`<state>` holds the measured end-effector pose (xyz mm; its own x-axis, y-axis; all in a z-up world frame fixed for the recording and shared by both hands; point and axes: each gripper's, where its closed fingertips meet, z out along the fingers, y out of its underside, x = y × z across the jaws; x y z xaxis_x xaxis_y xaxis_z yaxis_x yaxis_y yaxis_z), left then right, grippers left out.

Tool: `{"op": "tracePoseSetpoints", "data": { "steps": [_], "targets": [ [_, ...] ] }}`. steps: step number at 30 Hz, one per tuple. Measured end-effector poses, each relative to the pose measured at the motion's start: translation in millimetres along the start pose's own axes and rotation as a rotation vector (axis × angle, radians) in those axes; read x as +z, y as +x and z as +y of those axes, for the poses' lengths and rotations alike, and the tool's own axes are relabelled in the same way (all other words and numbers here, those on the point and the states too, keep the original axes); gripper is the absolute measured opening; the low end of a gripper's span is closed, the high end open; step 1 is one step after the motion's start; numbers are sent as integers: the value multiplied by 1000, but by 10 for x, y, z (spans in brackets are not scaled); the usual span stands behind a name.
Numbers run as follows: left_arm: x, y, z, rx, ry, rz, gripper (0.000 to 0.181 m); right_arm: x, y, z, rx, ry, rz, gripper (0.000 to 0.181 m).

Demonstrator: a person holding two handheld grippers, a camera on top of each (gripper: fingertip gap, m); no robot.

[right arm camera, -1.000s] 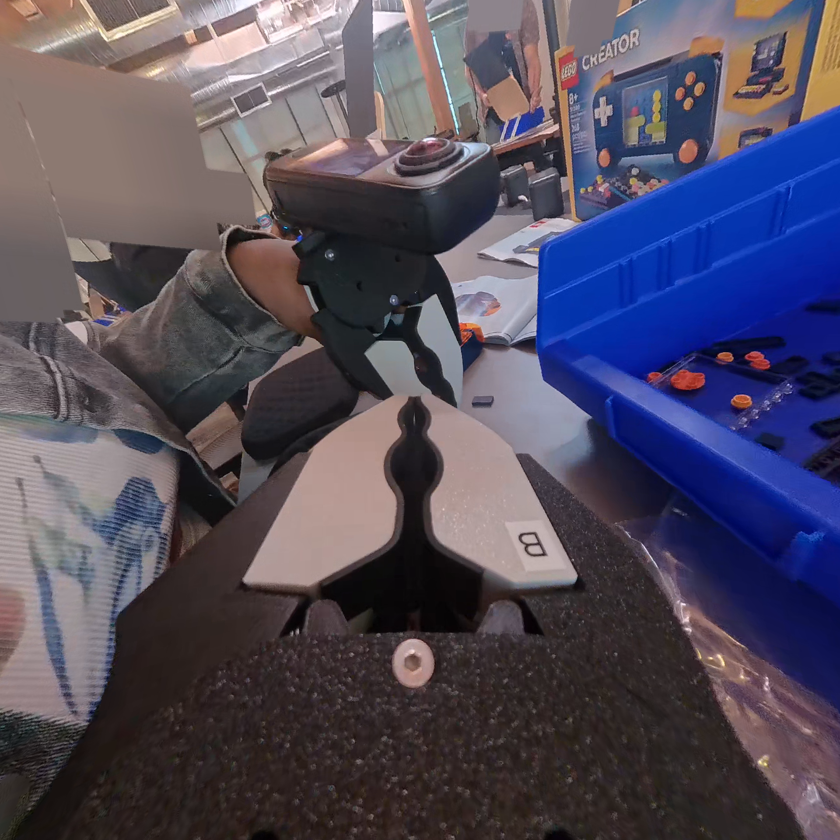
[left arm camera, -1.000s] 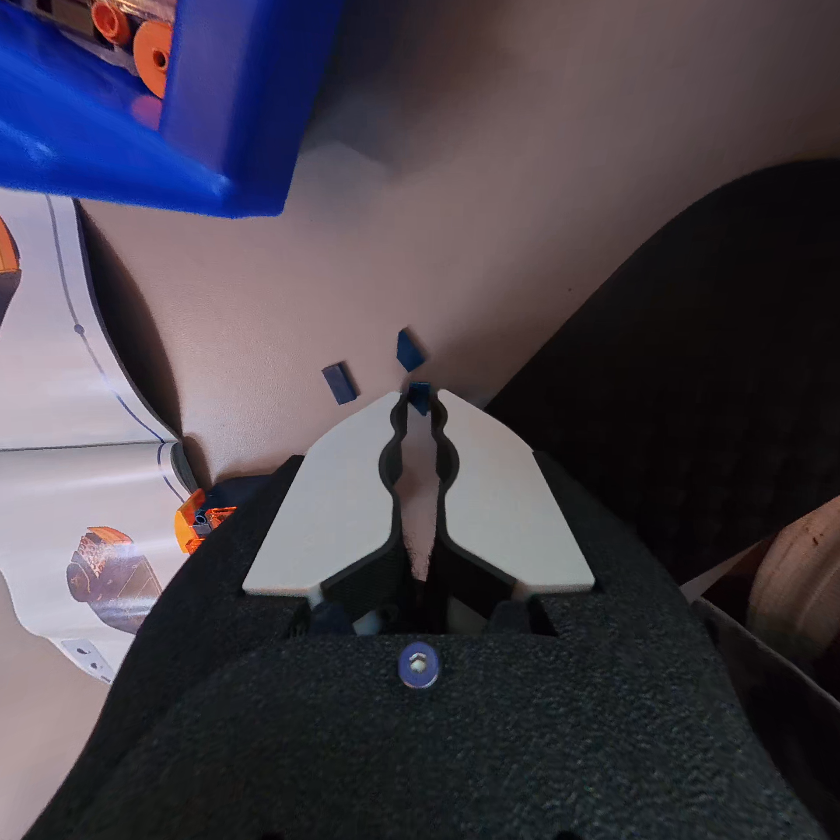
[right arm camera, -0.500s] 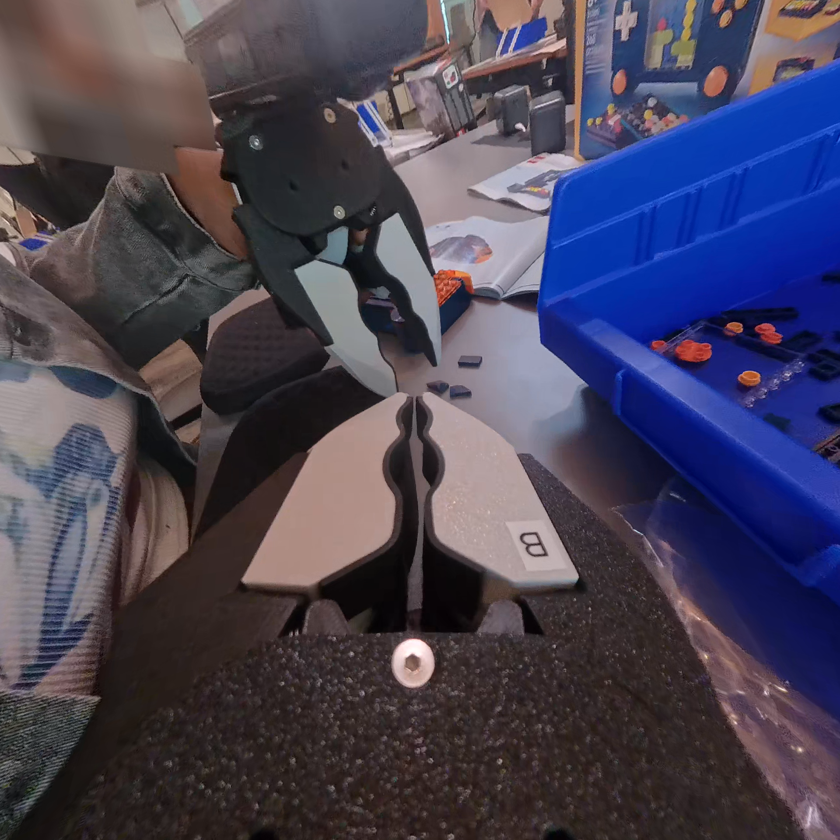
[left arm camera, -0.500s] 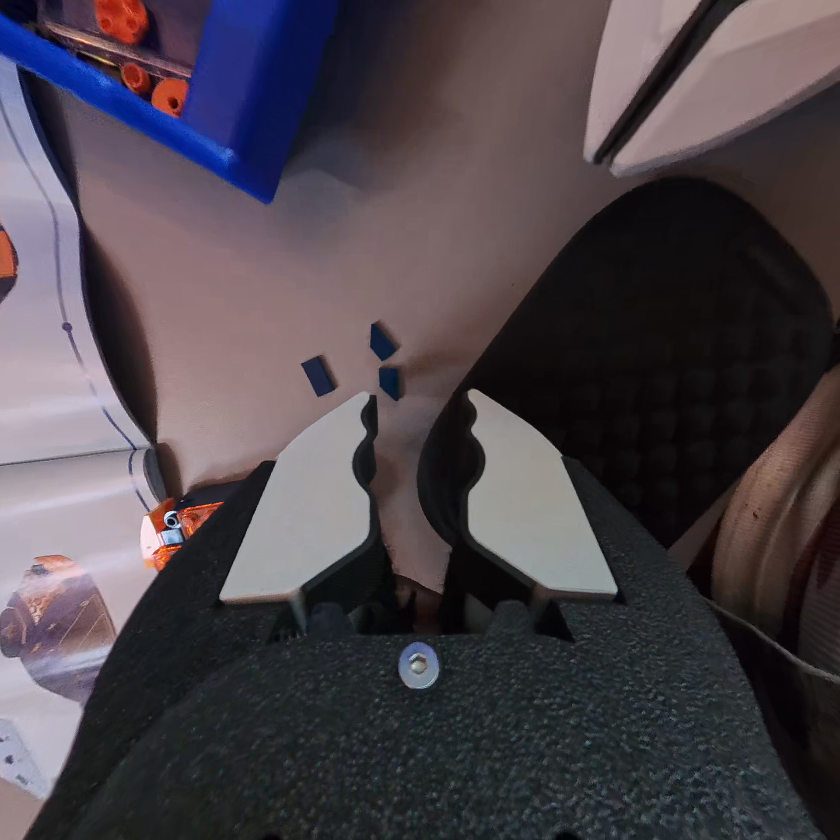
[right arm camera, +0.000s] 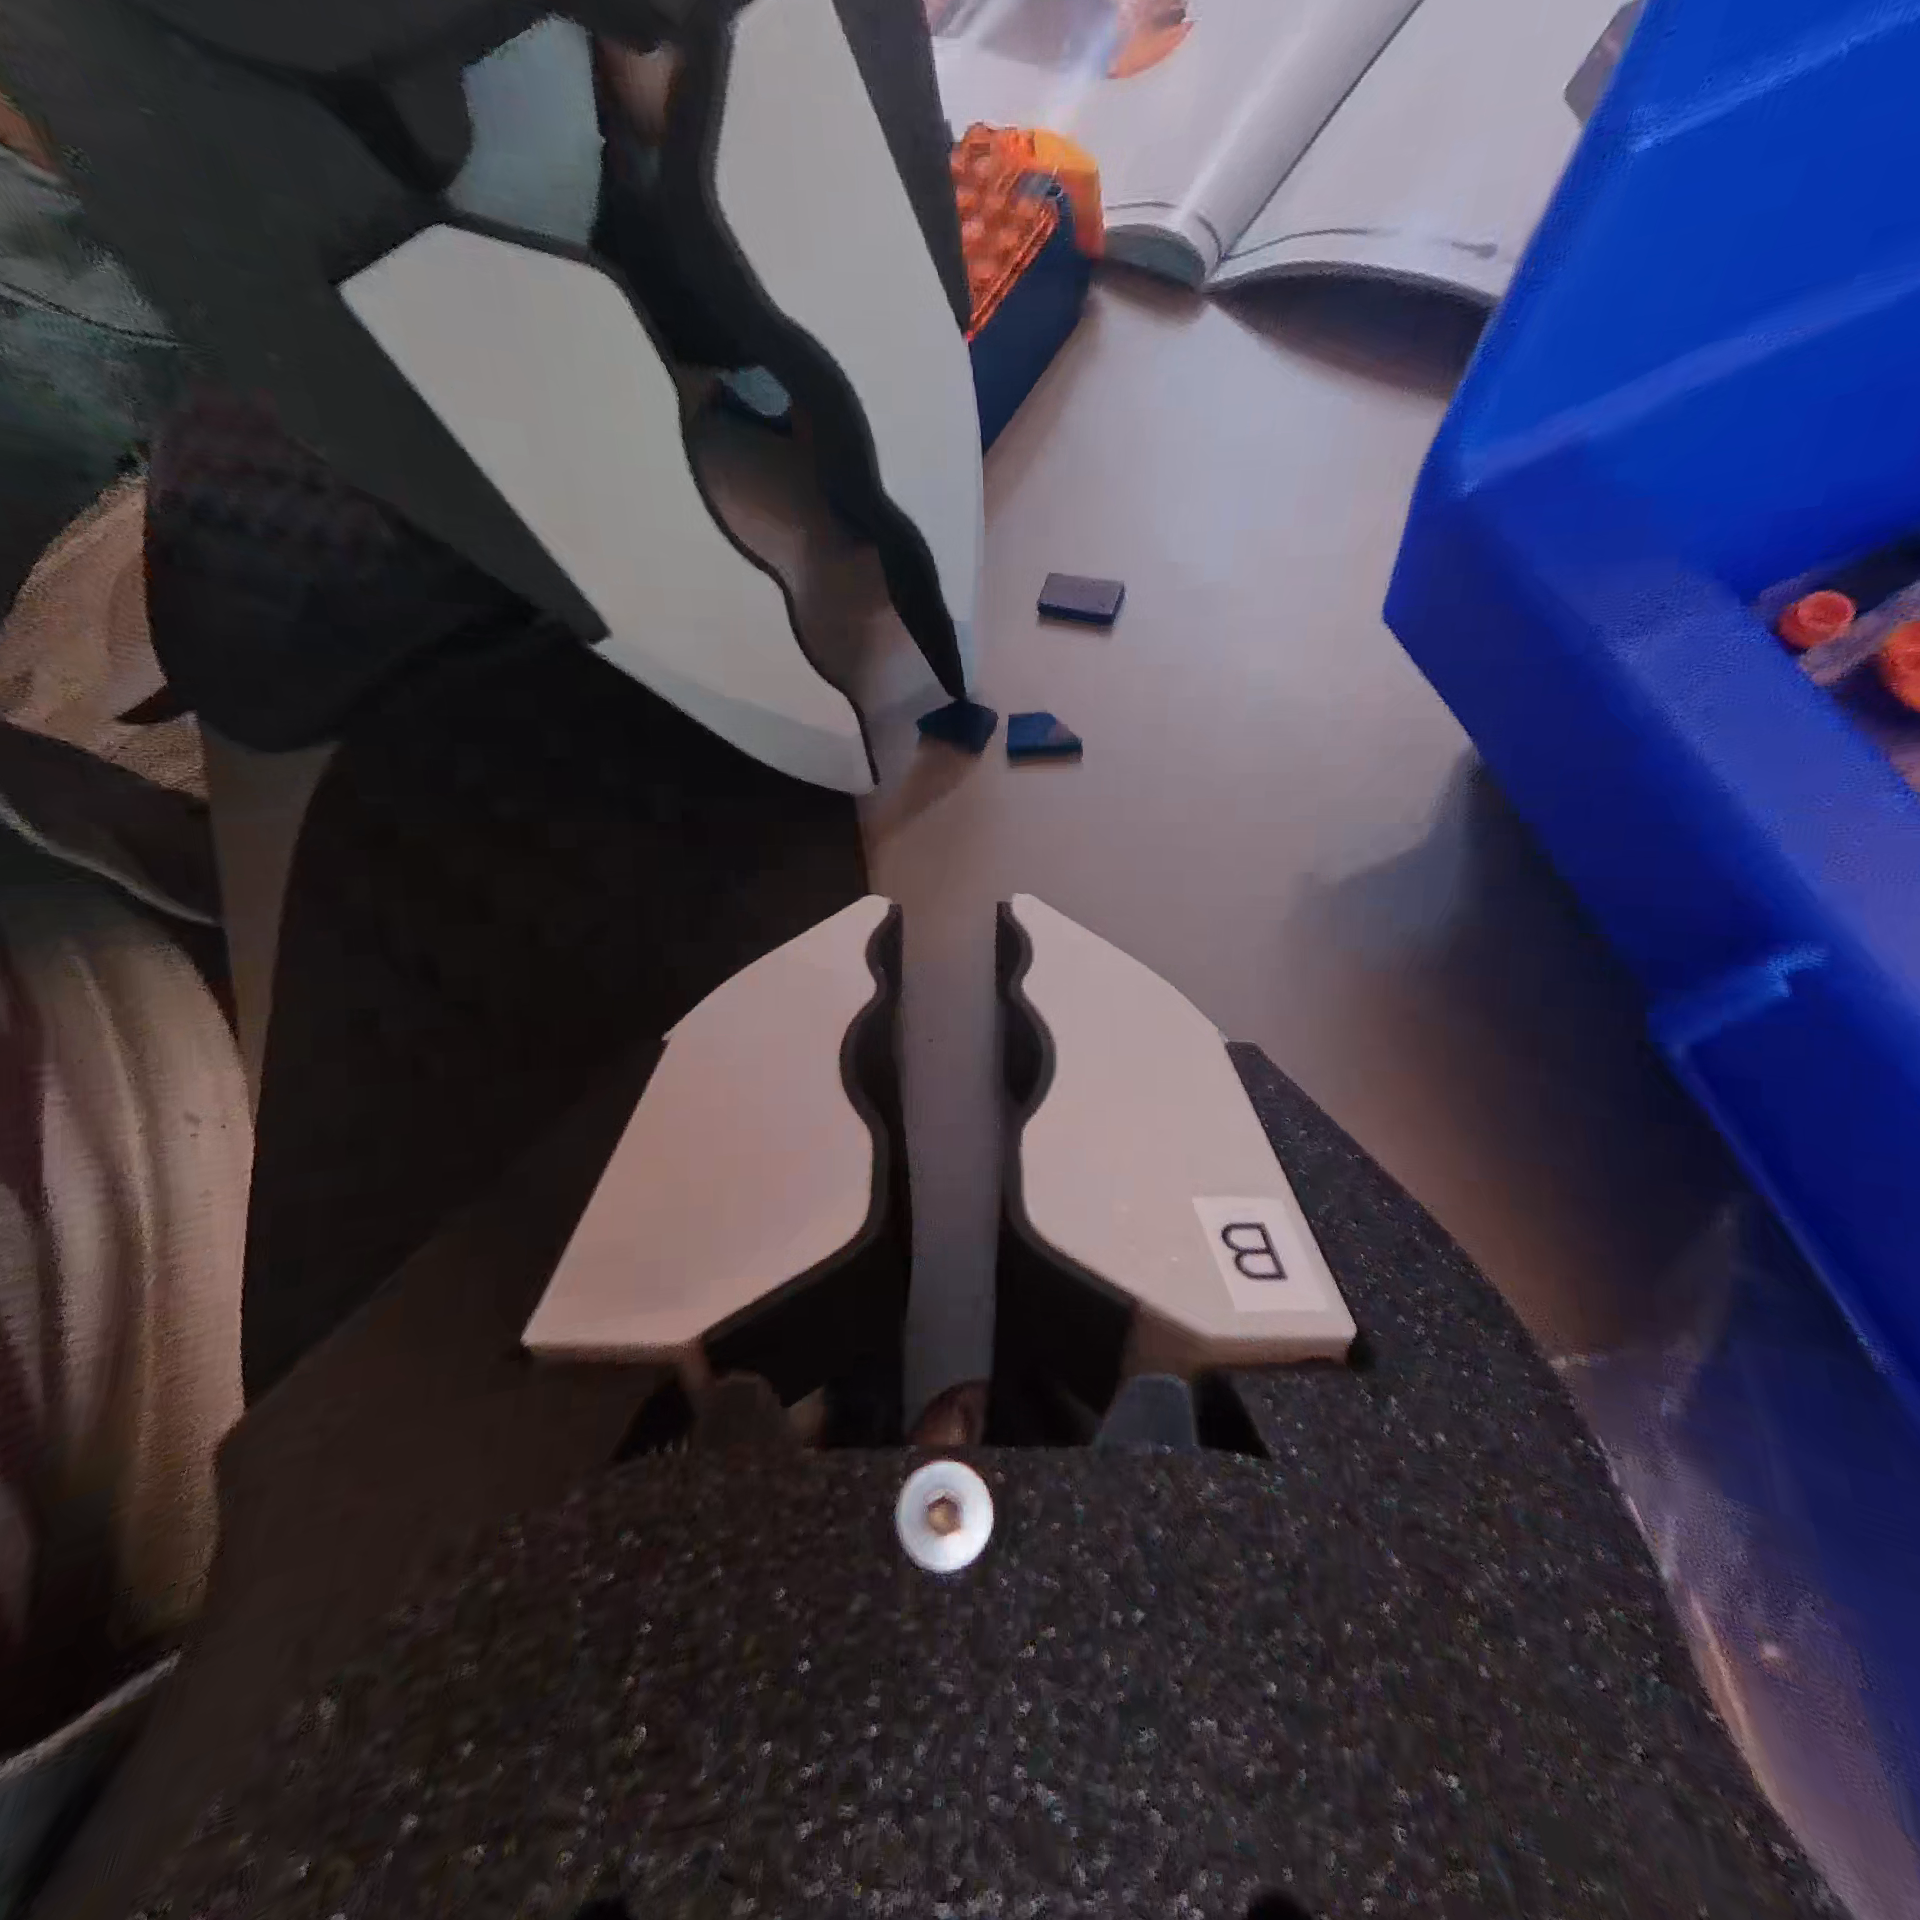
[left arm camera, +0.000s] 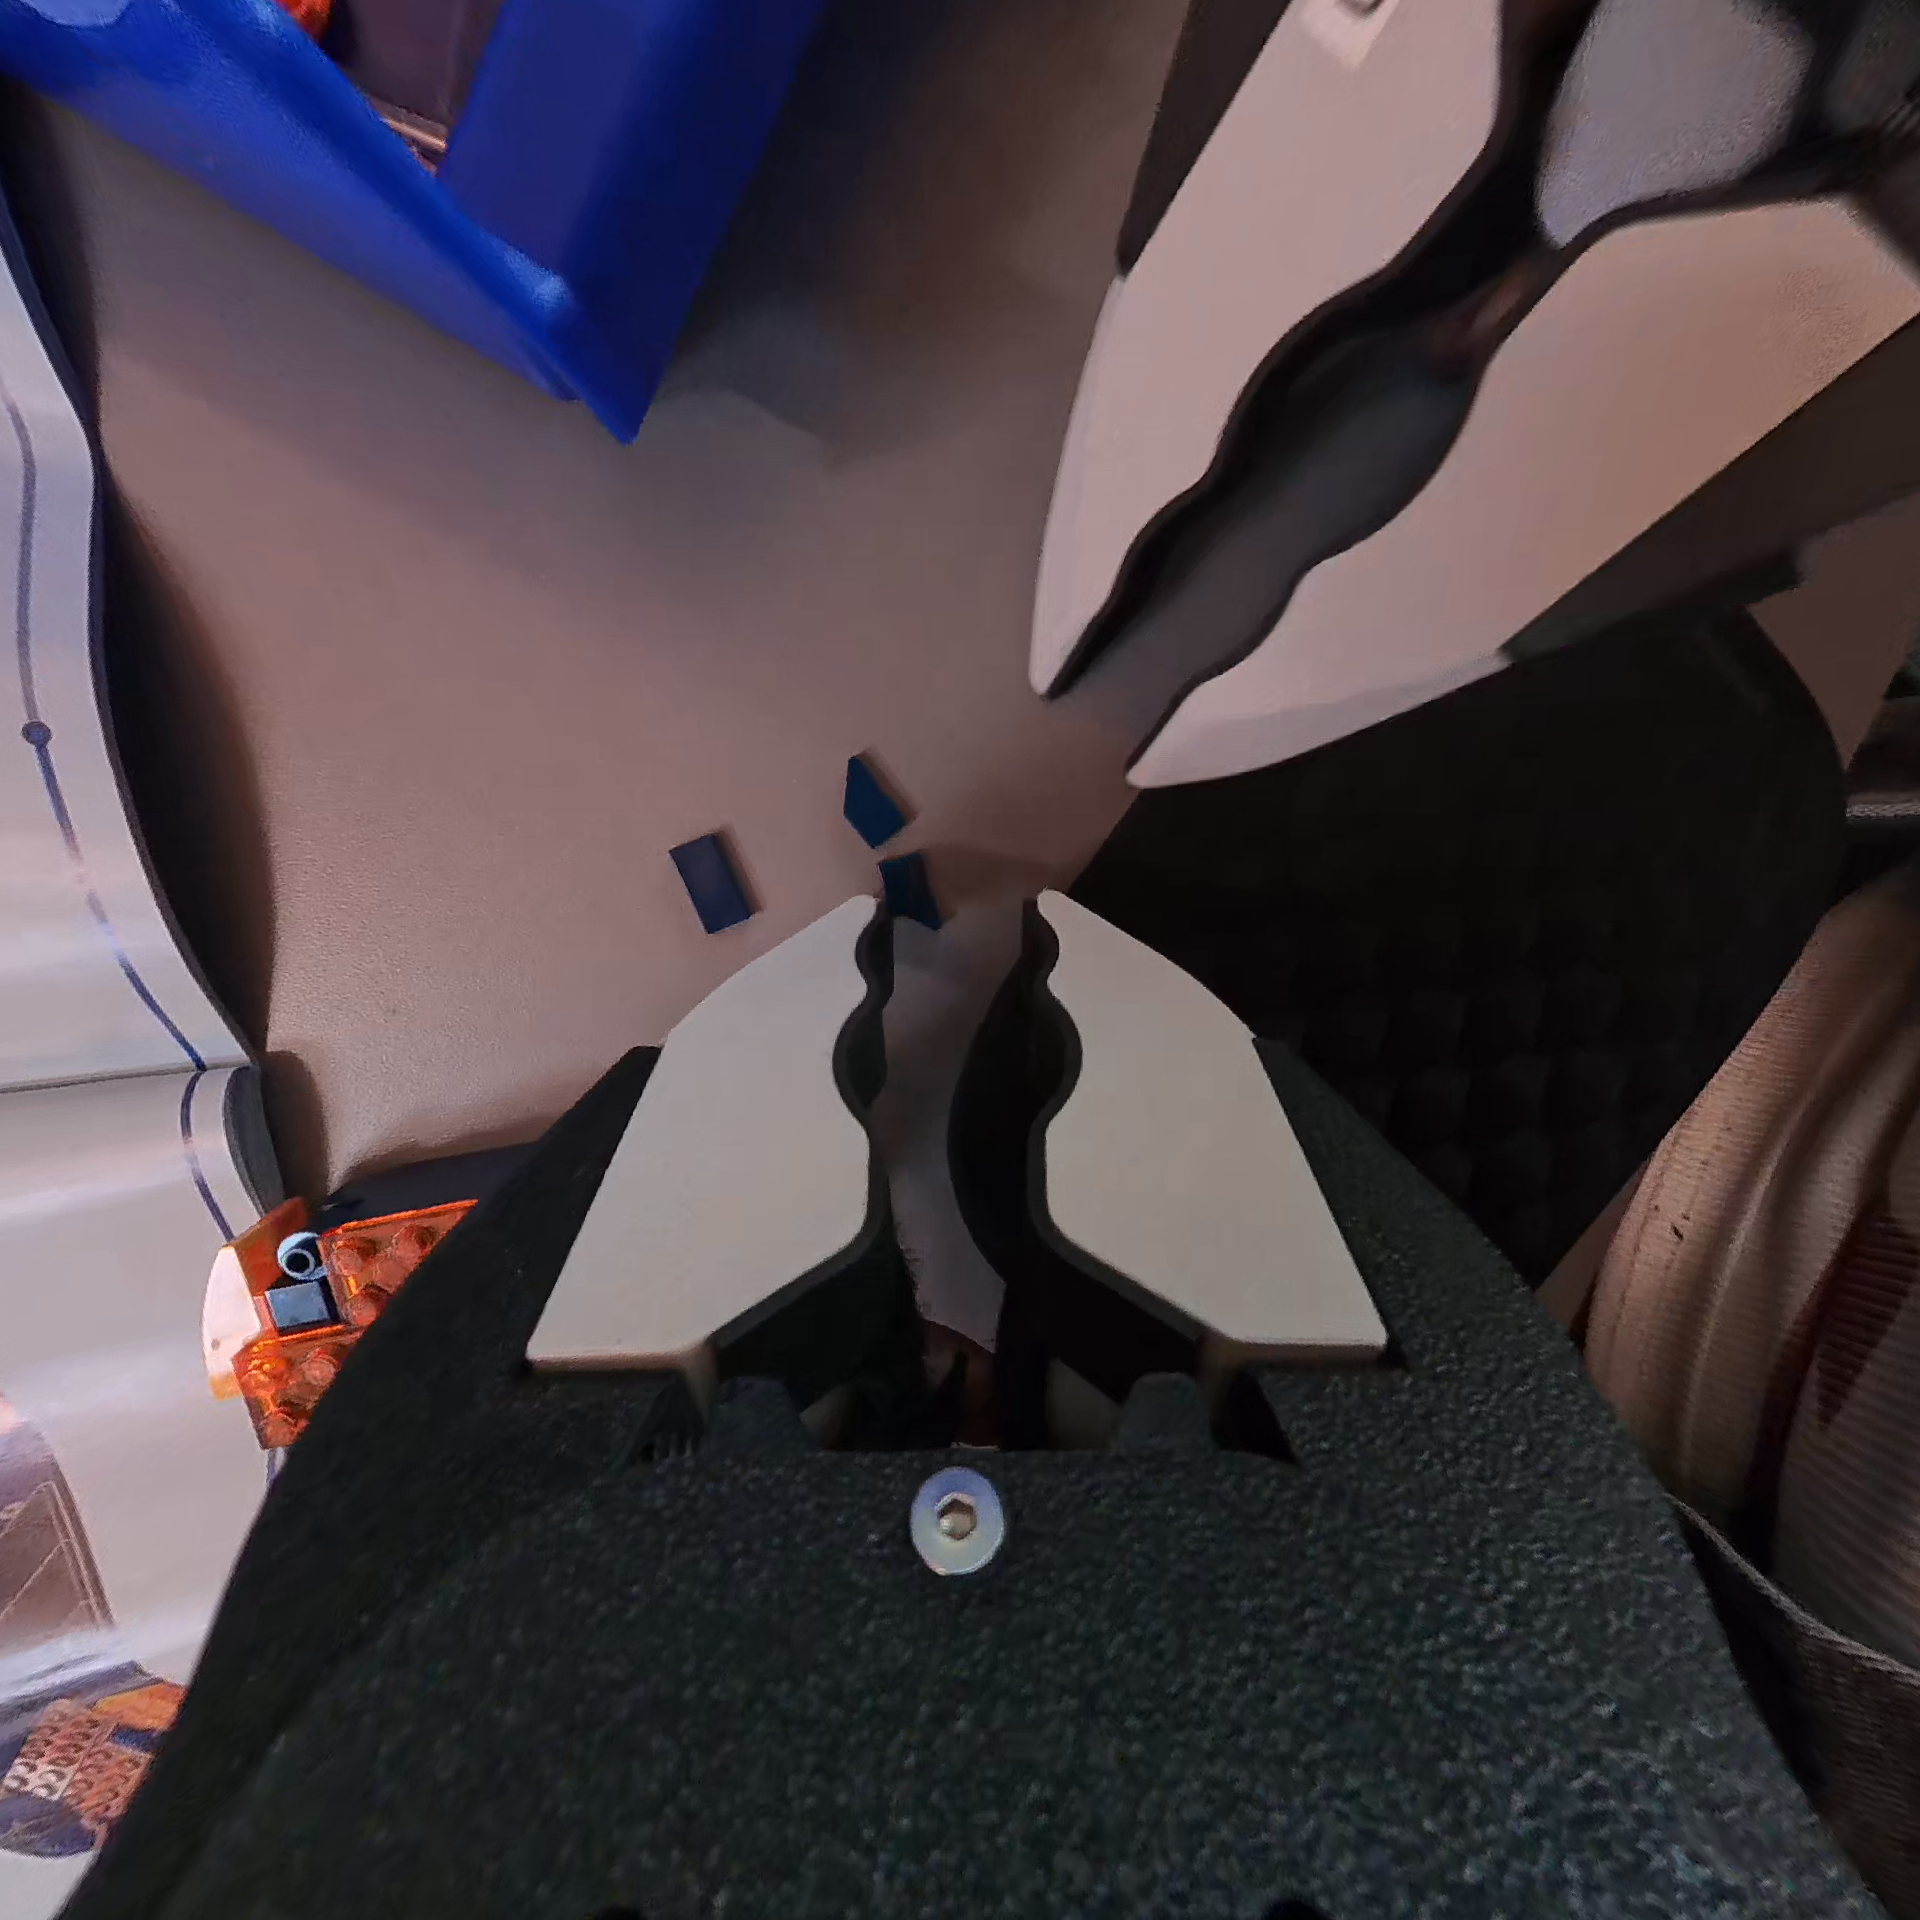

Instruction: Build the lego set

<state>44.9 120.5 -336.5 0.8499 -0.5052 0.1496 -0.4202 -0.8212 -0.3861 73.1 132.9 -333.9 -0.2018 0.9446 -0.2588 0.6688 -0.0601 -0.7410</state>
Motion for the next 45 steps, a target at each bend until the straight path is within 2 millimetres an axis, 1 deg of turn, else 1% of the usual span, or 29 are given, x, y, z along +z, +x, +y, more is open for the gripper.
{"op": "tracePoseSetpoints", "data": {
  "steps": [3, 4, 6, 9, 12, 14, 17, 19, 20, 22, 23, 24, 26, 27, 29, 30, 31, 32, 33, 34, 35, 37, 38, 39, 41, 44, 45],
  "targets": [
    [-80, 42, -23, 6, 47, 18, 26, 66, -21, -66, 6, 7, -2, 18],
    [-144, 65, -47, 15, 76, 21, 28, 85, -15, -86, 15, 9, 1, 22],
    [-319, 66, -94, 43, 144, -6, 28, 125, -9, -125, 20, 10, 8, 23],
    [-611, -59, -103, 53, 237, -90, 28, 203, -24, -175, -9, -4, 18, 25],
    [-871, -224, -51, 26, 327, -167, 28, 255, -26, -210, -23, -15, 28, 24],
    [-1002, -308, 17, 0, 366, -203, 27, 252, -26, -211, -16, -16, 30, 25],
    [-1142, -371, 102, -8, 411, -239, 26, 243, -35, -211, -7, -13, 19, 25],
    [-1238, -392, 136, -6, 447, -255, 25, 174, -92, -263, 2, 10, -16, 27],
    [-1302, -404, 143, -2, 478, -266, 25, 90, -117, -321, -1, 40, -27, 27],
    [-1511, -497, 141, 4, 589, -336, 27, -199, -139, -493, -46, 143, -28, 24],
    [-1672, -584, 132, 3, 682, -400, 31, -387, -125, -589, -68, 207, -16, 23],
    [-1860, -677, 137, 0, 789, -472, 36, -591, -69, -679, -79, 272, 18, 22],
    [-2312, -903, 228, -65, 1032, -651, 40, -1014, 150, -803, -84, 384, 143, 23],
    [-2548, -1008, 325, -121, 1158, -738, 40, -1222, 304, -831, -80, 427, 234, 23],
    [-2988, -1158, 592, -236, 1423, -872, 42, -1599, 622, -831, -49, 496, 418, 24],
    [-3194, -1168, 740, -248, 1569, -928, 48, -1752, 755, -818, -23, 524, 488, 27],
    [-3364, -1132, 894, -215, 1702, -997, 49, -1880, 861, -818, 4, 560, 539, 30],
    [-3490, -1075, 1050, -154, 1807, -1099, 48, -1988, 946, -836, 31, 605, 575, 34],
    [-3559, -1037, 1190, -104, 1858, -1218, 46, -2077, 1008, -872, 53, 653, 596, 38],
    [-3569, -1036, 1277, -79, 1855, -1305, 46, -2154, 1054, -926, 68, 707, 609, 43],
    [-3539, -1065, 1305, -71, 1825, -1340, 49, -2229, 1096, -993, 79, 761, 624, 52],
    [-3489, -1111, 1331, -79, 1804, -1353, 53, -2355, 1168, -1146, 92, 849, 642, 67],
    [-3471, -1134, 1332, -86, 1801, -1344, 54, -2376, 1202, -1233, 102, 860, 632, 82],
    [-3447, -1161, 1321, -87, 1791, -1332, 56, -2358, 1243, -1327, 103, 838, 616, 97],
    [-3384, -1208, 1289, -72, 1750, -1330, 59, -2282, 1355, -1526, 81, 737, 603, 122],
    [-3312, -1196, 1237, 21, 1658, -1392, 63, -2171, 1445, -1882, -36, 581, 569, 126],
    [-3295, -1192, 1230, 43, 1636, -1406, 64, -2131, 1455, -1990, -82, 537, 549, 121]
  ]
}}
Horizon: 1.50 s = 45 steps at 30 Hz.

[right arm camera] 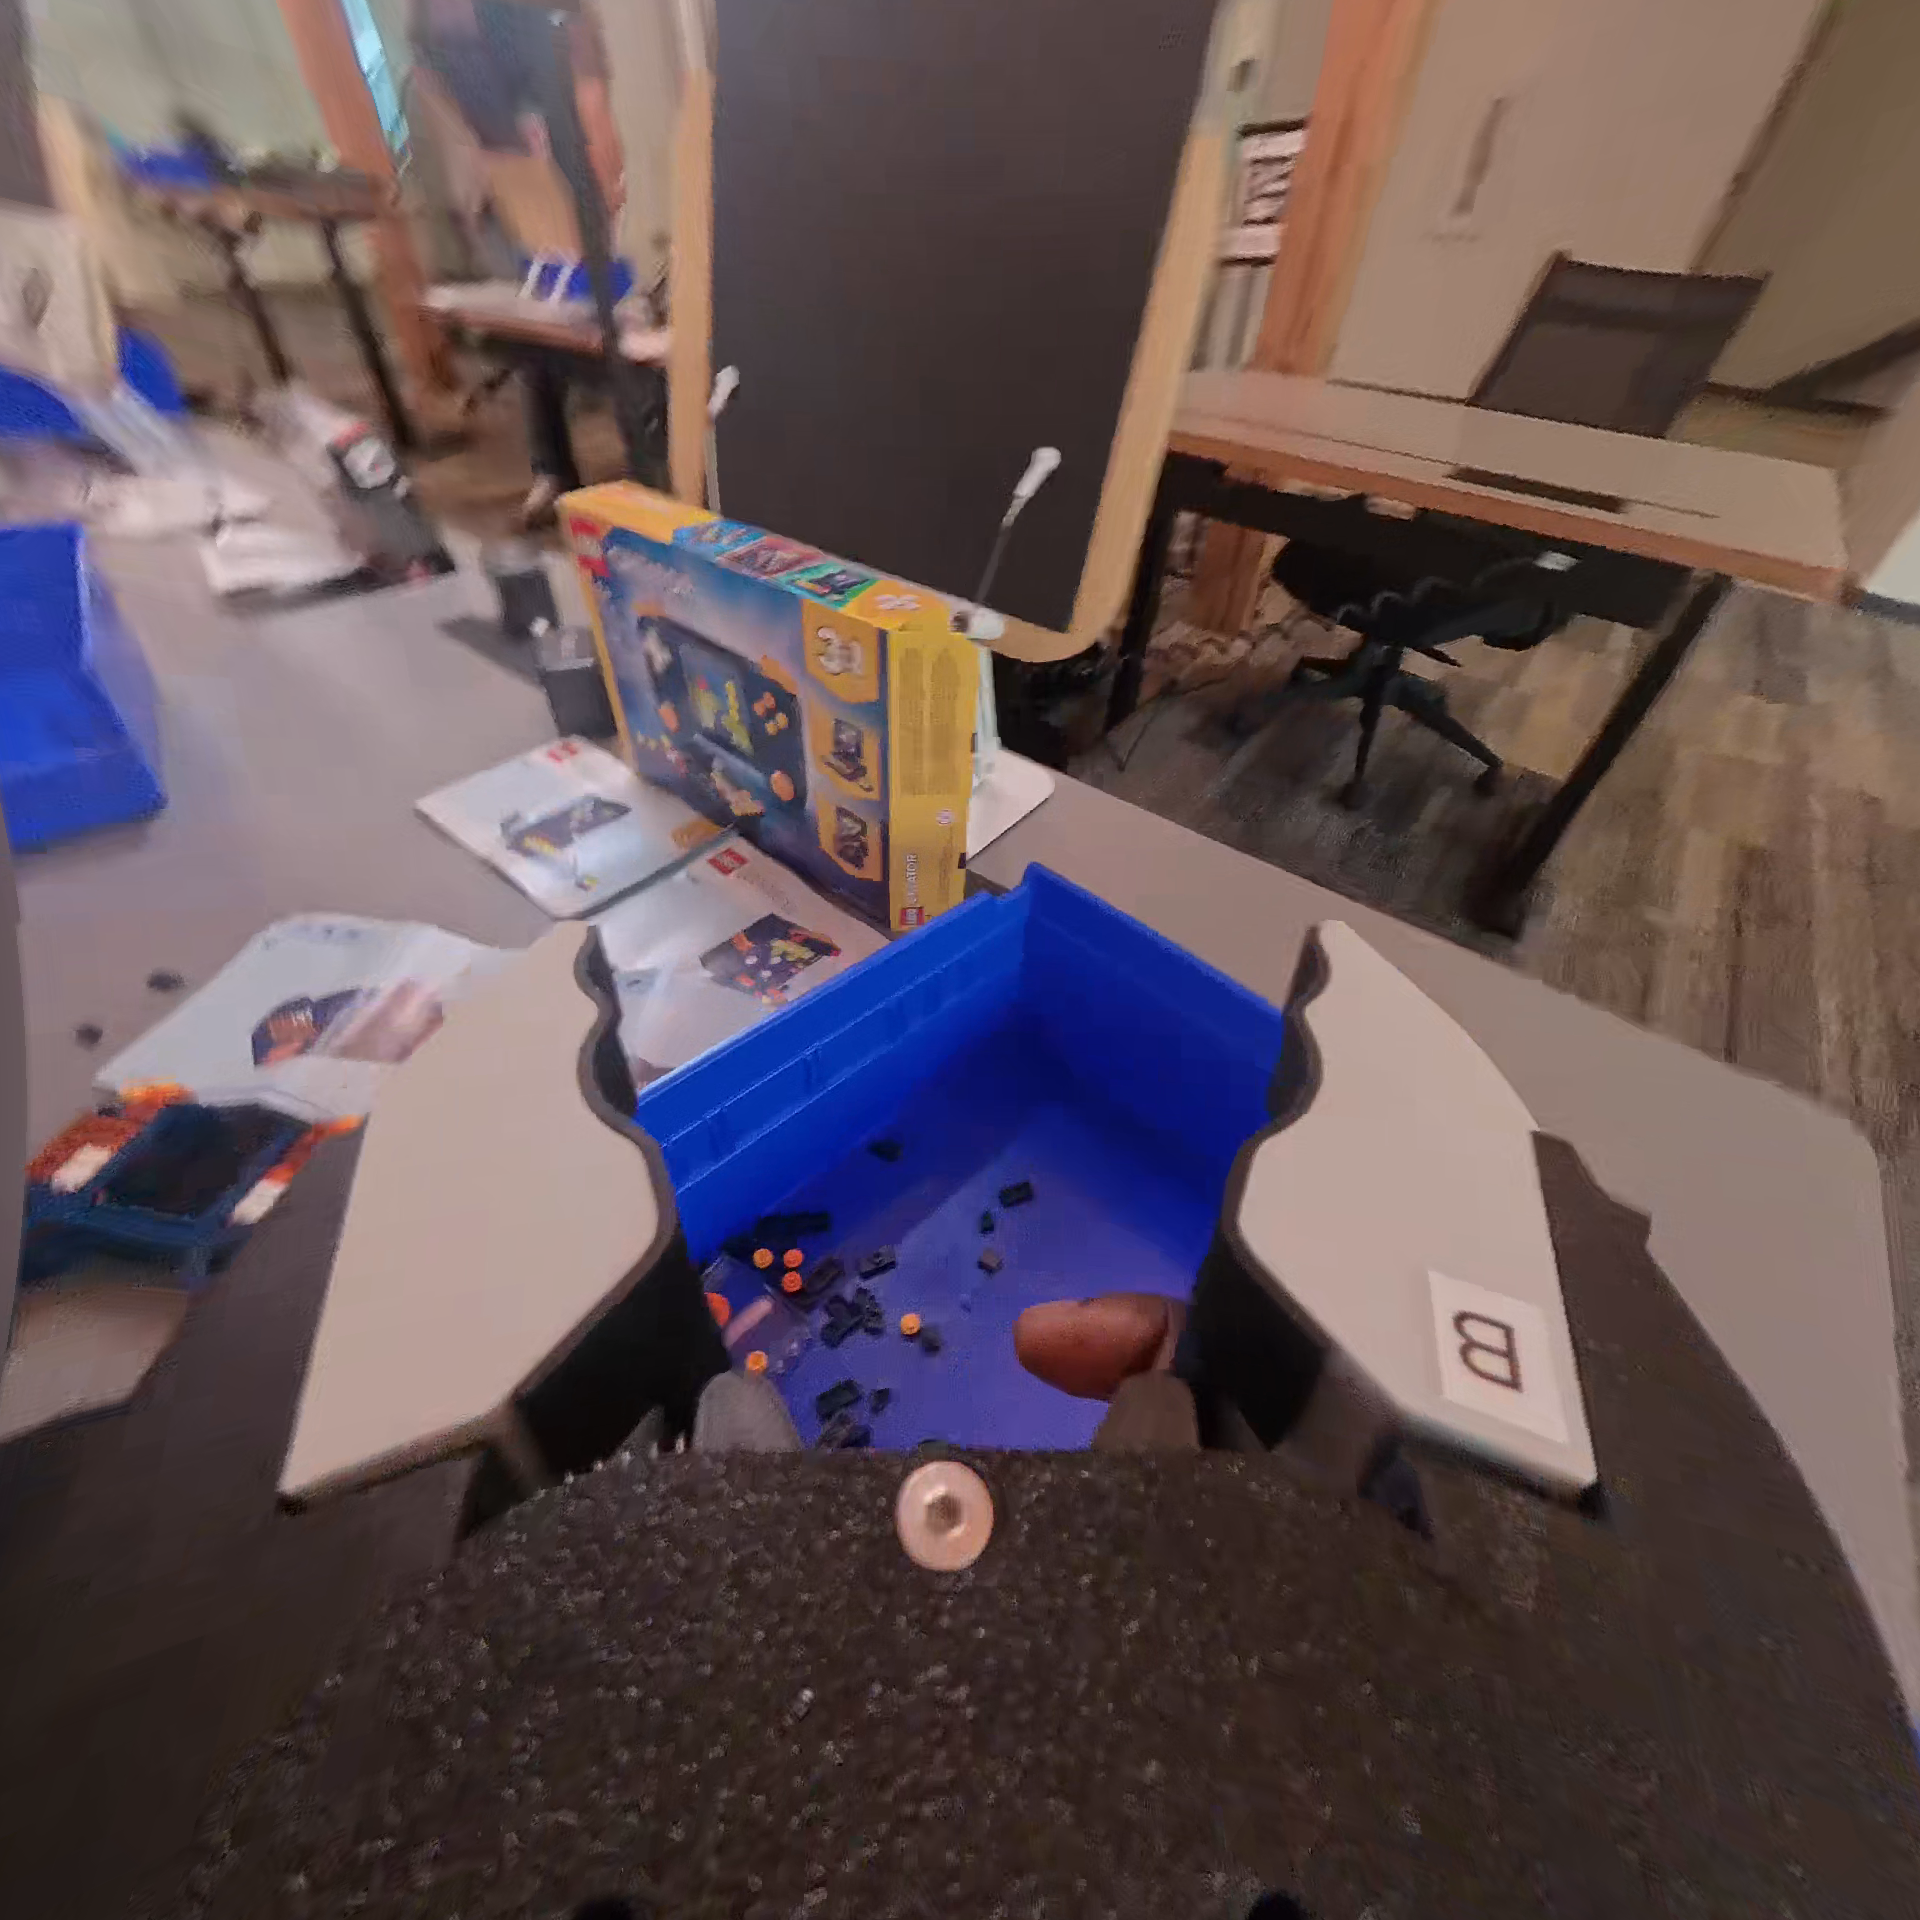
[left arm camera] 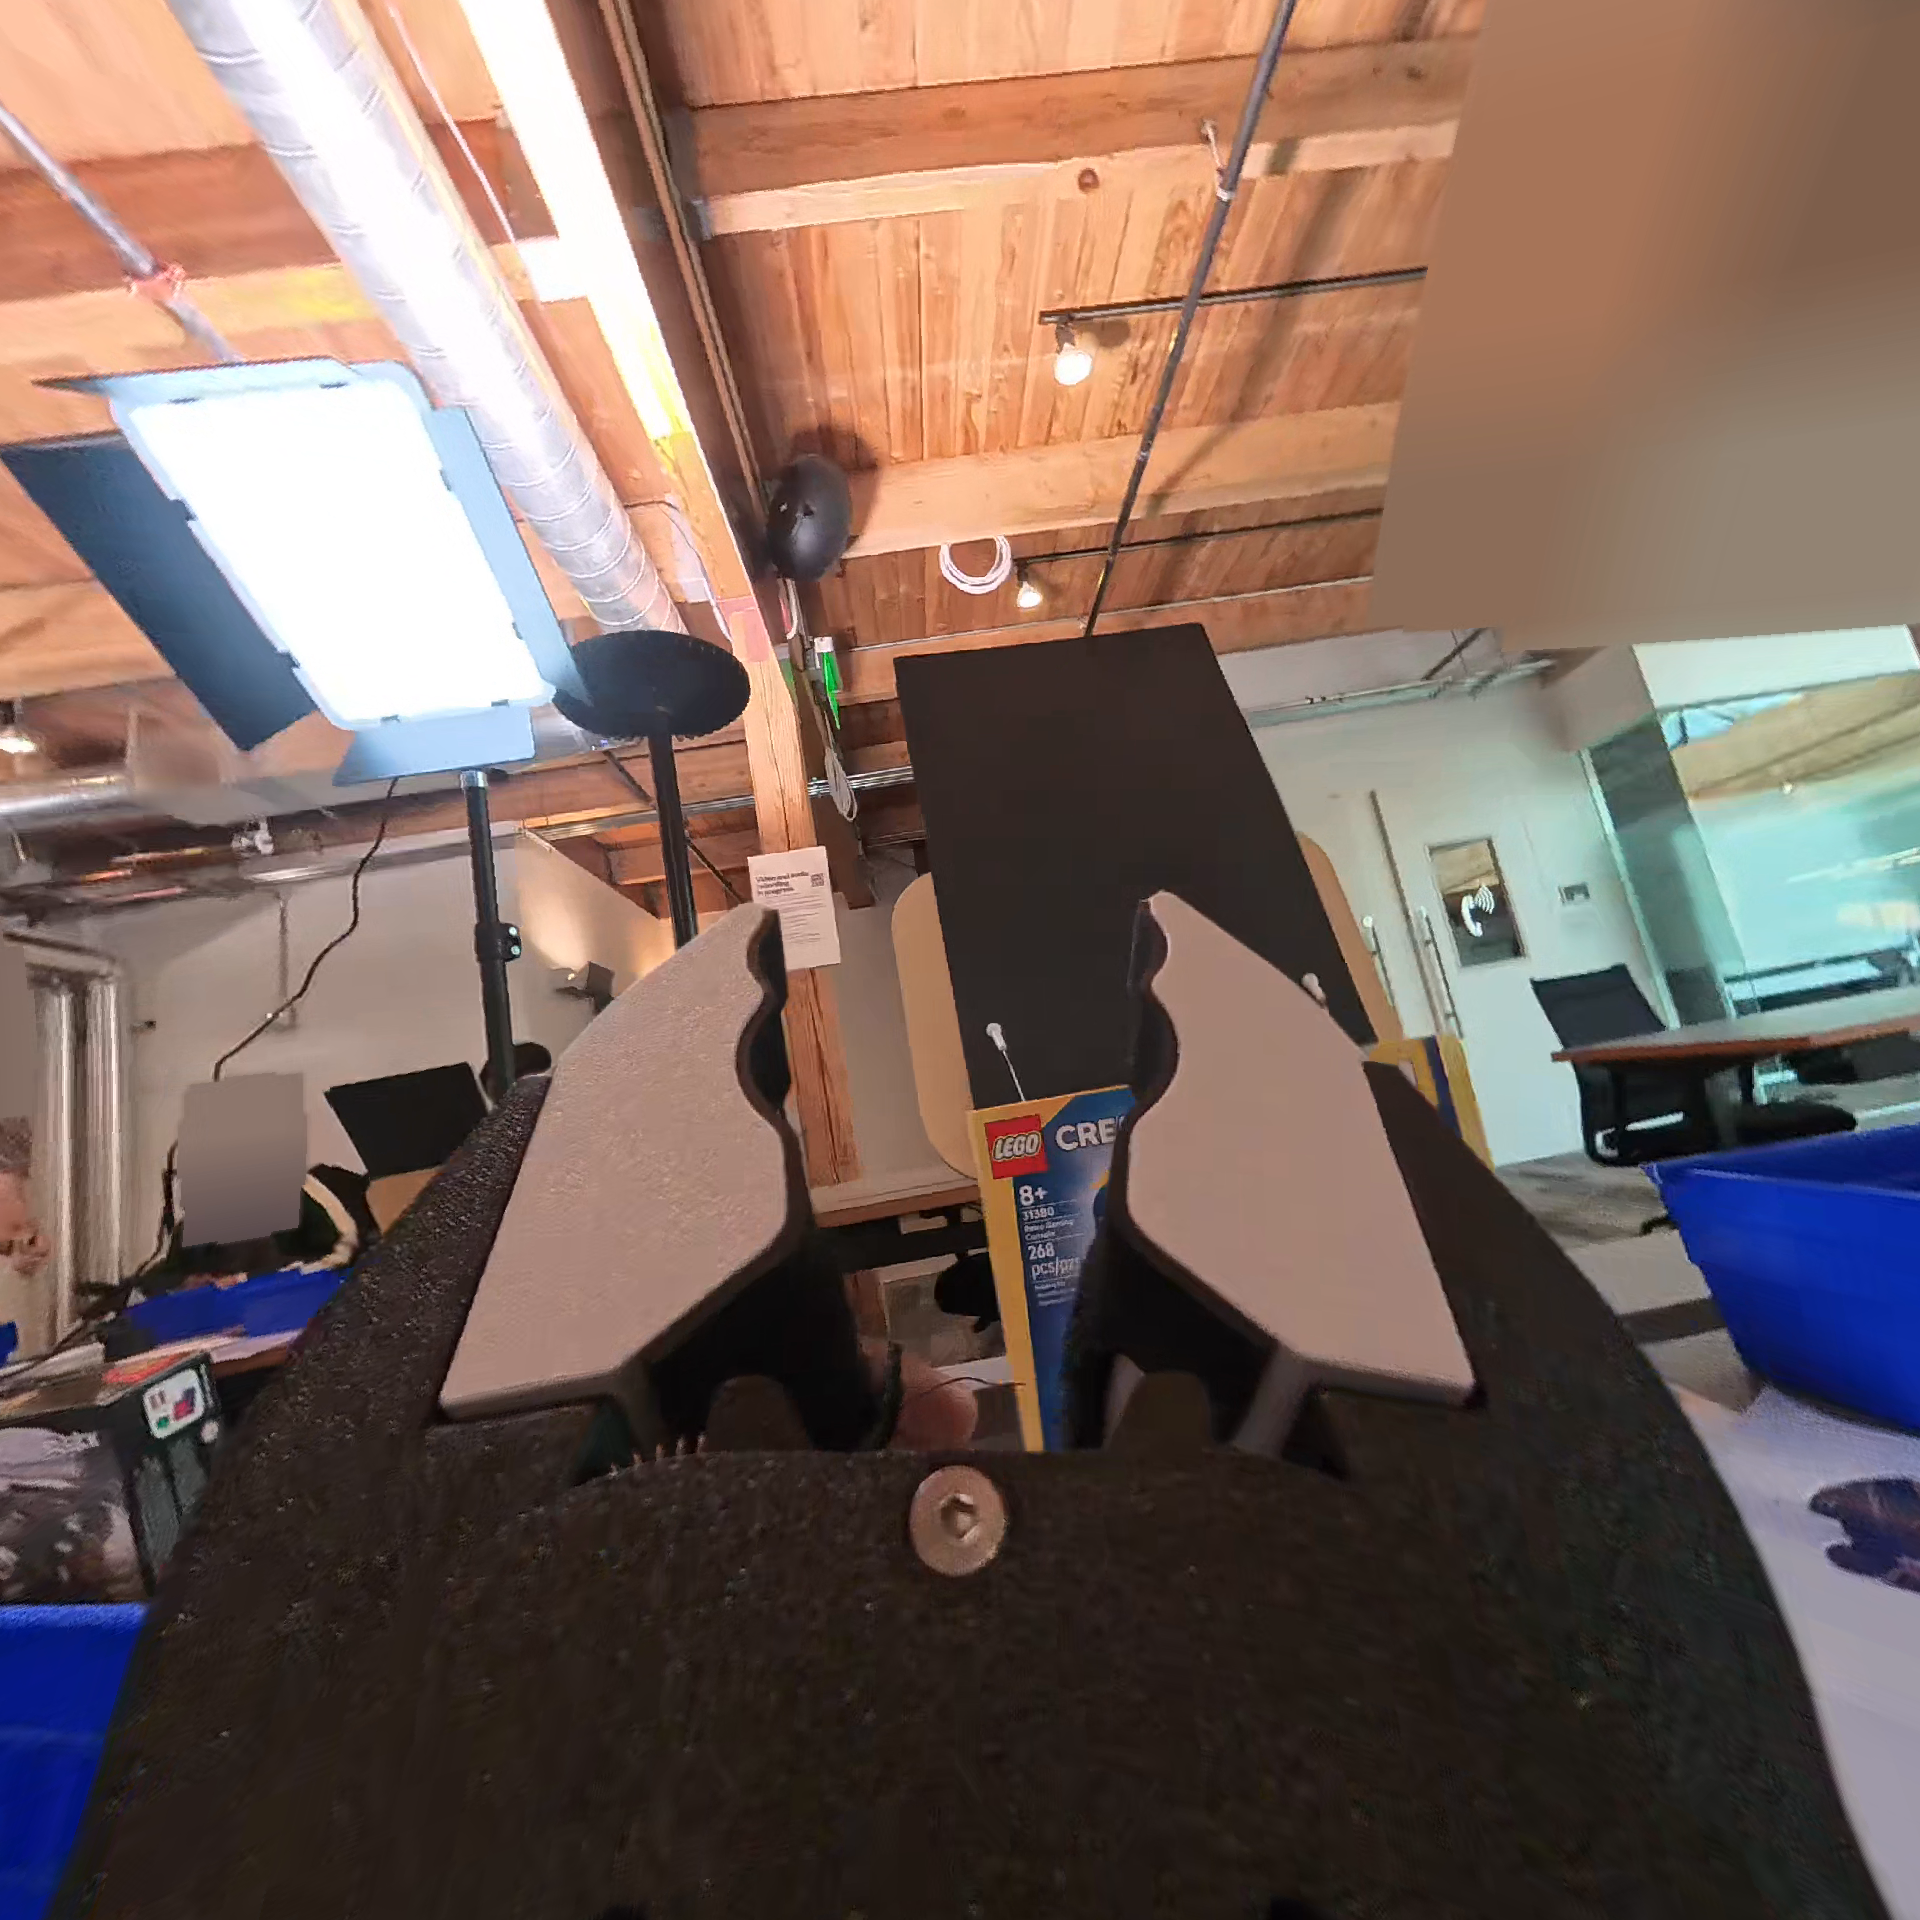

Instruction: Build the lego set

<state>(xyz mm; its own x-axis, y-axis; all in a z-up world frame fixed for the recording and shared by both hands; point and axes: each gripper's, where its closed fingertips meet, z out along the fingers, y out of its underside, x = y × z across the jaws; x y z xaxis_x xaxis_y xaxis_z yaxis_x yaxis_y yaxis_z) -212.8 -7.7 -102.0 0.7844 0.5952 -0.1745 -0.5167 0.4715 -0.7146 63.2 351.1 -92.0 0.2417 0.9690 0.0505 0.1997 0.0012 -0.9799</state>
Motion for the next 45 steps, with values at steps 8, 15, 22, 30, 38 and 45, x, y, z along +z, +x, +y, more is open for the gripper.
{"op": "tracePoseSetpoints", "data": {
  "steps": [8, 15, 22, 30, 38, 45],
  "targets": [
    [-41, -106, 129, -34, -29, -20, 65, 348, -25, -243, -118, 14, -137, 44],
    [-11, 37, 239, 37, -80, 37, 64, 349, -78, 87, -171, -125, -248, 0],
    [31, 160, 170, 62, -70, 94, 63, 937, -537, 1336, -420, -793, -568, 29],
    [19, 105, 9, -28, -15, 86, 60, 1349, -395, 1936, -659, -964, -801, 22],
    [17, 114, 32, -25, -35, 94, 60, 1470, -342, 2196, -664, -938, -785, 15],
    [24, 106, -81, -46, -3, 98, 58, 1481, -315, 2192, -659, -937, -742, 8]
  ]
}}
